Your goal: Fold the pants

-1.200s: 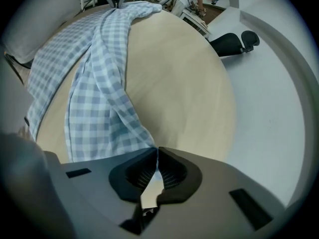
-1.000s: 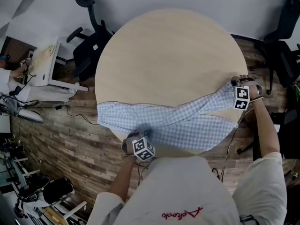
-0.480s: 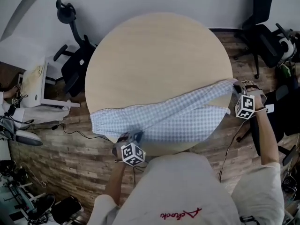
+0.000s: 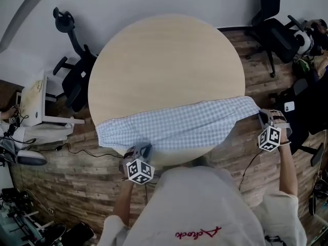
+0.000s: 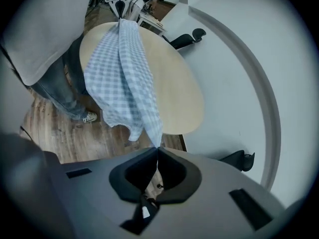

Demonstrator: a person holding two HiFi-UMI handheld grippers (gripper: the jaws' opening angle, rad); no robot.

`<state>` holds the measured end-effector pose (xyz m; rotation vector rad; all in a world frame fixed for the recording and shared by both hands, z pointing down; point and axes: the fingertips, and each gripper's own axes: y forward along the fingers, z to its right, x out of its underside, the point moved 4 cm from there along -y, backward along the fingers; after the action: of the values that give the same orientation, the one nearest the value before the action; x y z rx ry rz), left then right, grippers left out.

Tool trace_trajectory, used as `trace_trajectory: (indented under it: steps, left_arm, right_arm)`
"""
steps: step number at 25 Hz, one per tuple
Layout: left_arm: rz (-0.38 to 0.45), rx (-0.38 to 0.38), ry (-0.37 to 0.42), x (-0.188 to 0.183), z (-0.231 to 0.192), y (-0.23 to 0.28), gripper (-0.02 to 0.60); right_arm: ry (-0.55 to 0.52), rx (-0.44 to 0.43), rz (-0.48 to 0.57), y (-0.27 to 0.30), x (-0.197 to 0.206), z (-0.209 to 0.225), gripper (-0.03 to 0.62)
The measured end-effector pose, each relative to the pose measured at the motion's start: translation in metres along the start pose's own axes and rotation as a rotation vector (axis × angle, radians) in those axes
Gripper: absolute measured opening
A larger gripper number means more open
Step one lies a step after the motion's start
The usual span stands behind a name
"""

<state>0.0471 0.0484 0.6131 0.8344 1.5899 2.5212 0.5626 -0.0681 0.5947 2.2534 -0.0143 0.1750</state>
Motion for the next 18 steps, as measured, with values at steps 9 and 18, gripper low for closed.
trace_trajectory:
  steps: [9, 18]
  left_arm:
    - [0.007, 0.008, 0.007, 0.005, 0.010, -0.013, 0.037]
    - [-0.031, 0.113, -0.010, 0.024, 0.051, 0.007, 0.040]
  right_arm:
    - [0.067, -0.020, -0.027, -0.049, 0.010, -0.062, 0.032]
    - [0.212, -0.250, -0.067, -0.031, 0.018, -0.154, 0.035]
